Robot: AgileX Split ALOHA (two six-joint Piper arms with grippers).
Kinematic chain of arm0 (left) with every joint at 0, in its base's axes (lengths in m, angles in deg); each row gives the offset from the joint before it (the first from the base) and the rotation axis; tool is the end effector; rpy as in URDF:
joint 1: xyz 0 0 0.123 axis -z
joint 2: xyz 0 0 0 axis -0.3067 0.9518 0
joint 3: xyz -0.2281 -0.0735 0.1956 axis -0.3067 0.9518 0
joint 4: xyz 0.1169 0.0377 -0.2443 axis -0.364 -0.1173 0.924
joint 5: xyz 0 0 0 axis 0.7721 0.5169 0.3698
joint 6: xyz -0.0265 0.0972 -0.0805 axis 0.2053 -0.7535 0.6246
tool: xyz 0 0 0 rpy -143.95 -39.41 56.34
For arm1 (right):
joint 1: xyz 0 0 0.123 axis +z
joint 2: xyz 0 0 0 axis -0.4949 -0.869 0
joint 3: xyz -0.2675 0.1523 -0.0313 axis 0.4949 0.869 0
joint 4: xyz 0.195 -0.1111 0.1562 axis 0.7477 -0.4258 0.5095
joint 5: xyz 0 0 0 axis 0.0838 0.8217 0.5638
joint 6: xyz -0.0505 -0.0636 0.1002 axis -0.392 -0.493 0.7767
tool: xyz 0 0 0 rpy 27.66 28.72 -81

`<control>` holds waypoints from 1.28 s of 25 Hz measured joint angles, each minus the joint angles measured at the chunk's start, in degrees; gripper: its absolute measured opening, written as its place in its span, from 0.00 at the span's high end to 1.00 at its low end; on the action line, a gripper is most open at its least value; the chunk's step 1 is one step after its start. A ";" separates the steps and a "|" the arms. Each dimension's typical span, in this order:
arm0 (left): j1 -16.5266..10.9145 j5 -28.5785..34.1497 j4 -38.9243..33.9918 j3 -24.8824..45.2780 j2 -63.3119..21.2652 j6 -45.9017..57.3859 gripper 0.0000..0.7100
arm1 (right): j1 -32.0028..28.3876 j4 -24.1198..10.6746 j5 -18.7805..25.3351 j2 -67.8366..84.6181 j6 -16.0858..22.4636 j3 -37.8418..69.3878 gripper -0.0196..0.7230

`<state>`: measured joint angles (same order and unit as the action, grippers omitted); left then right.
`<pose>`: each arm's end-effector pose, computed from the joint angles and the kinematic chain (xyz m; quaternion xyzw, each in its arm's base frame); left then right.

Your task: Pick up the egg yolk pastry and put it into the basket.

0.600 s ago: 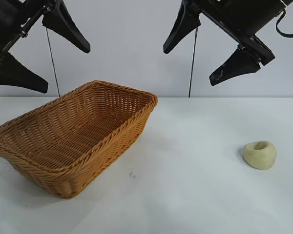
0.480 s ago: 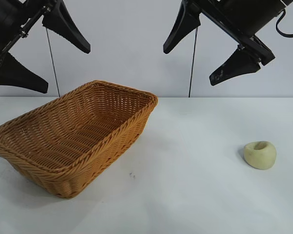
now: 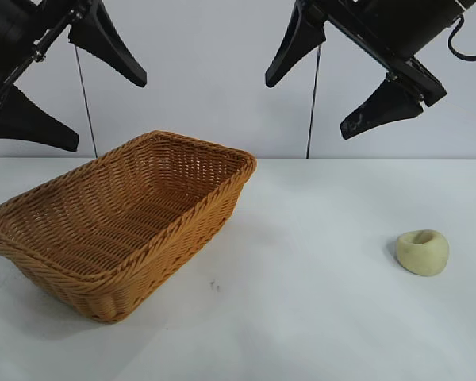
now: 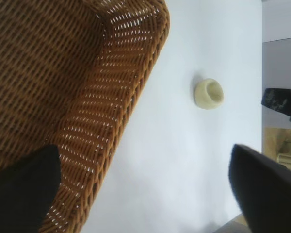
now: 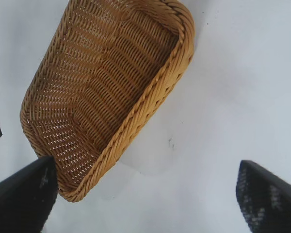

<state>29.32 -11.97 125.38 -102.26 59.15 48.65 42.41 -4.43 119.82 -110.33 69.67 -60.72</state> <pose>0.3459 -0.1375 0.2447 -0.0397 0.9203 -0.3354 0.1977 0.3760 0.1435 0.2518 0.0008 0.9441 0.2798 0.1743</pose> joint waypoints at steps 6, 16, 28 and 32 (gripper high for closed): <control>0.00 0.00 0.00 0.00 0.00 0.00 0.03 | 0.00 0.00 0.00 0.00 0.00 0.00 0.04; -0.17 -1.24 -0.15 0.00 -0.37 -0.02 0.03 | 0.00 0.00 0.00 0.00 0.00 0.00 0.04; 3.56 3.94 -17.47 1.60 -12.05 26.90 0.03 | 0.00 0.00 0.00 0.00 0.00 0.00 0.04; 9.92 4.31 -30.25 2.24 -12.55 44.57 0.03 | 0.00 -0.10 0.00 0.00 0.00 0.00 0.04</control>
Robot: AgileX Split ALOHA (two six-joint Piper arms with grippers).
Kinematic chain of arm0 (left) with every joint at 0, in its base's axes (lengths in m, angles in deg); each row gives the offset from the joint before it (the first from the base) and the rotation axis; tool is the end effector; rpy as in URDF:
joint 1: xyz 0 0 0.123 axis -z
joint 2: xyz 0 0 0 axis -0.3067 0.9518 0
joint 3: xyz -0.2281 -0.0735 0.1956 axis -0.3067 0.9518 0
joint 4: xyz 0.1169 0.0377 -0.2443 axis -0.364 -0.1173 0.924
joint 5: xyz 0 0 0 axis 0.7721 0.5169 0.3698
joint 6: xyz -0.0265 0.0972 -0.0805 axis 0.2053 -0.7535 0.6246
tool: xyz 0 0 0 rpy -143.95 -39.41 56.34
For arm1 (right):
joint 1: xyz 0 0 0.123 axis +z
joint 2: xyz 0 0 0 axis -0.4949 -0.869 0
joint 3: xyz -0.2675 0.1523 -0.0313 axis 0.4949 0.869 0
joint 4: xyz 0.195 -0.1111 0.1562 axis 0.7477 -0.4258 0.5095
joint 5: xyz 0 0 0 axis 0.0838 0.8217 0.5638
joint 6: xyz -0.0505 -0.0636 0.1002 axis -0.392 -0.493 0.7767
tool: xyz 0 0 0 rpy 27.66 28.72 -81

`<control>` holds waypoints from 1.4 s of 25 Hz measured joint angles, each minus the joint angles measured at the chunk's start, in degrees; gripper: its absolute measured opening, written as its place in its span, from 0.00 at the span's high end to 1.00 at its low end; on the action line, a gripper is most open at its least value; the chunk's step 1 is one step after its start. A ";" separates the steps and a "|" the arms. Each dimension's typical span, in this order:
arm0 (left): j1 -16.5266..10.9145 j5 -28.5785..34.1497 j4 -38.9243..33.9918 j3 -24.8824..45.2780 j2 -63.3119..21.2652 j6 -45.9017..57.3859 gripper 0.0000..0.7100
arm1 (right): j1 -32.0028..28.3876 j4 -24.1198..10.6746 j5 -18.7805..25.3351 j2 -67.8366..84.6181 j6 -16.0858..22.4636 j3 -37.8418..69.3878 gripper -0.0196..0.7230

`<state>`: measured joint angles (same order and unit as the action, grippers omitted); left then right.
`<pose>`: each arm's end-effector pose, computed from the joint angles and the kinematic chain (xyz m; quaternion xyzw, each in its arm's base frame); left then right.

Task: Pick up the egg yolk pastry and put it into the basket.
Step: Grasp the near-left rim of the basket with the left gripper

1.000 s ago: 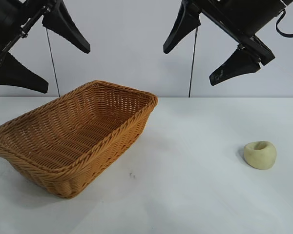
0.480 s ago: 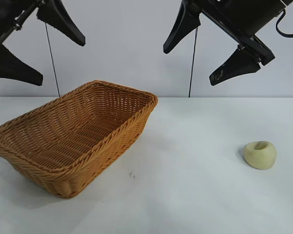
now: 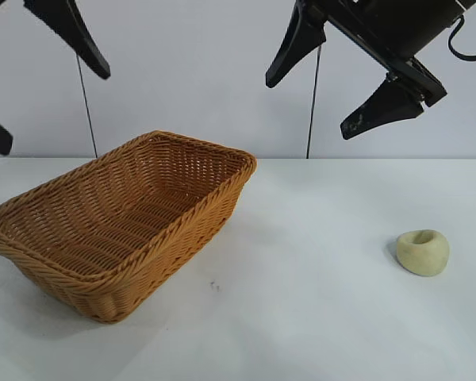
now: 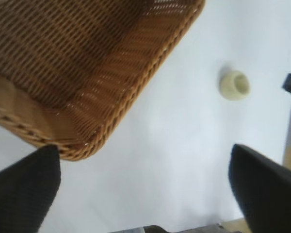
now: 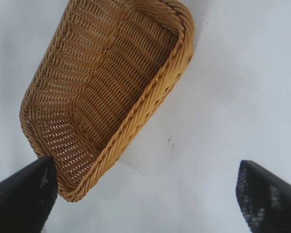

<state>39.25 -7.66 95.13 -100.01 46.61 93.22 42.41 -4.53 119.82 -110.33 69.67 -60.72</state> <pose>0.2791 -0.1433 0.2779 -0.1497 0.9438 -0.2450 0.1638 0.3760 0.1434 0.2517 0.0003 0.9443 0.2791 0.1744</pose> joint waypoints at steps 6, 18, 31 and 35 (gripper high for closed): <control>3.10 -1.44 -17.24 1.96 0.14 27.73 0.03 | 0.00 0.00 0.00 0.00 0.00 0.00 0.04; 0.96 -1.58 -18.18 2.58 9.56 38.32 0.03 | 0.00 0.06 0.00 0.00 0.00 0.00 0.04; -0.52 -9.07 -11.51 11.30 9.87 40.20 0.03 | 0.00 0.24 0.05 0.00 0.00 0.00 0.04; -0.52 -12.46 -11.35 11.68 9.87 40.25 0.03 | 0.00 0.25 0.05 0.00 0.00 0.00 0.04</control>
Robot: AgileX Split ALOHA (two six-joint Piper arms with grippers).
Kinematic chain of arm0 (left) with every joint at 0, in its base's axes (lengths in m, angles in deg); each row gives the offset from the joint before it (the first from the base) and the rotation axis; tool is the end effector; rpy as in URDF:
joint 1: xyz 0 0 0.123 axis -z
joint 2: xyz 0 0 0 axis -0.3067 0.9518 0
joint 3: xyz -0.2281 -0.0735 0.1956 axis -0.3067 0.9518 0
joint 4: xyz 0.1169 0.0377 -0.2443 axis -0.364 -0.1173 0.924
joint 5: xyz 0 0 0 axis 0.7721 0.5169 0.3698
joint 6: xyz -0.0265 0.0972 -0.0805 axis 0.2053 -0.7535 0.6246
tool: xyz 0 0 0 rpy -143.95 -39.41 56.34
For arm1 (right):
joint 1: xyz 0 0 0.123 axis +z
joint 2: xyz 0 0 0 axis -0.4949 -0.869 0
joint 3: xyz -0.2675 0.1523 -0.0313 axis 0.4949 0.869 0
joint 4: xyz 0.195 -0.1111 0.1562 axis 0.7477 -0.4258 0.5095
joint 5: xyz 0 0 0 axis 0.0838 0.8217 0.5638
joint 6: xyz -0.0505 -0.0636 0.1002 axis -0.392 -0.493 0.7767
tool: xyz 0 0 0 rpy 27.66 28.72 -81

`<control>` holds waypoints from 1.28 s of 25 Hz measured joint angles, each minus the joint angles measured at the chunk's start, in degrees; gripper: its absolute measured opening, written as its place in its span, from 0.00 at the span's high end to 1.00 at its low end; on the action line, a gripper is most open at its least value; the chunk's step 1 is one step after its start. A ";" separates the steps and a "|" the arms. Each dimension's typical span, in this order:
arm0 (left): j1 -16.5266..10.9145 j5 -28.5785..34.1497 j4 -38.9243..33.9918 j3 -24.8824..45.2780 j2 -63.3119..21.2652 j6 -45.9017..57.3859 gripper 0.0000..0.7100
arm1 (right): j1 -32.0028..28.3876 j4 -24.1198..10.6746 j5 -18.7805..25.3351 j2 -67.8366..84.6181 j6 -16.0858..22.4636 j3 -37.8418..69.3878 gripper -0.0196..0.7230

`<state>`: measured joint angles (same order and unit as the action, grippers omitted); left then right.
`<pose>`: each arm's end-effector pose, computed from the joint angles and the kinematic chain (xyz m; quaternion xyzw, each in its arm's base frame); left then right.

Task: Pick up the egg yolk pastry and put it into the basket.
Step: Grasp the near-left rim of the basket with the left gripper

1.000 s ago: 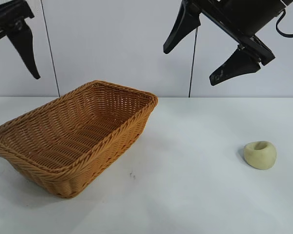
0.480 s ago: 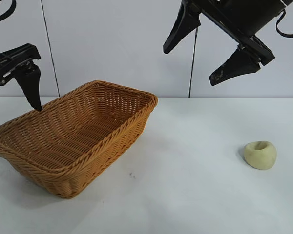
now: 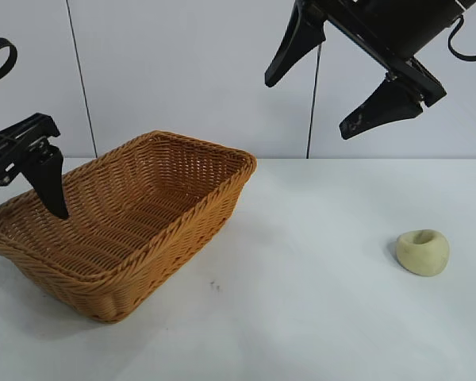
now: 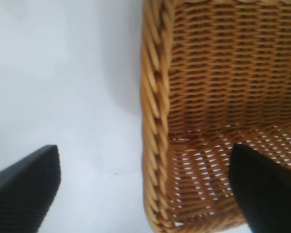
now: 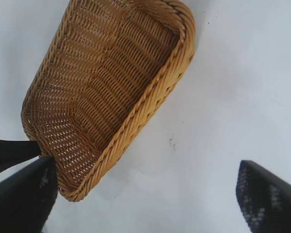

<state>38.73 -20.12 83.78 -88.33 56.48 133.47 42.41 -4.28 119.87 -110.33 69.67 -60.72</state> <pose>0.2858 -0.1203 0.1681 -0.4537 0.8715 -0.1635 0.0892 0.3759 0.1437 0.2519 0.0013 0.9439 0.2809 0.1738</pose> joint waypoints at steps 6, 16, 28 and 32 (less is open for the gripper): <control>0.00 -3.38 0.16 0.00 0.15 0.24 0.03 | 0.00 0.04 -0.05 0.00 0.00 0.00 0.04; 0.00 -9.68 0.21 0.00 10.03 0.37 0.03 | 0.00 0.04 -0.10 0.00 0.00 0.00 0.04; 0.00 -12.63 0.21 0.00 12.60 -2.09 0.33 | 0.00 0.04 0.00 0.00 0.00 0.00 0.04; 0.00 -11.77 0.21 0.00 12.60 -2.39 0.59 | 0.00 0.04 0.25 0.00 0.00 0.00 0.04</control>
<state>38.73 -31.89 84.00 -88.33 69.08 131.09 42.41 -4.24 120.12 -110.33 69.67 -60.72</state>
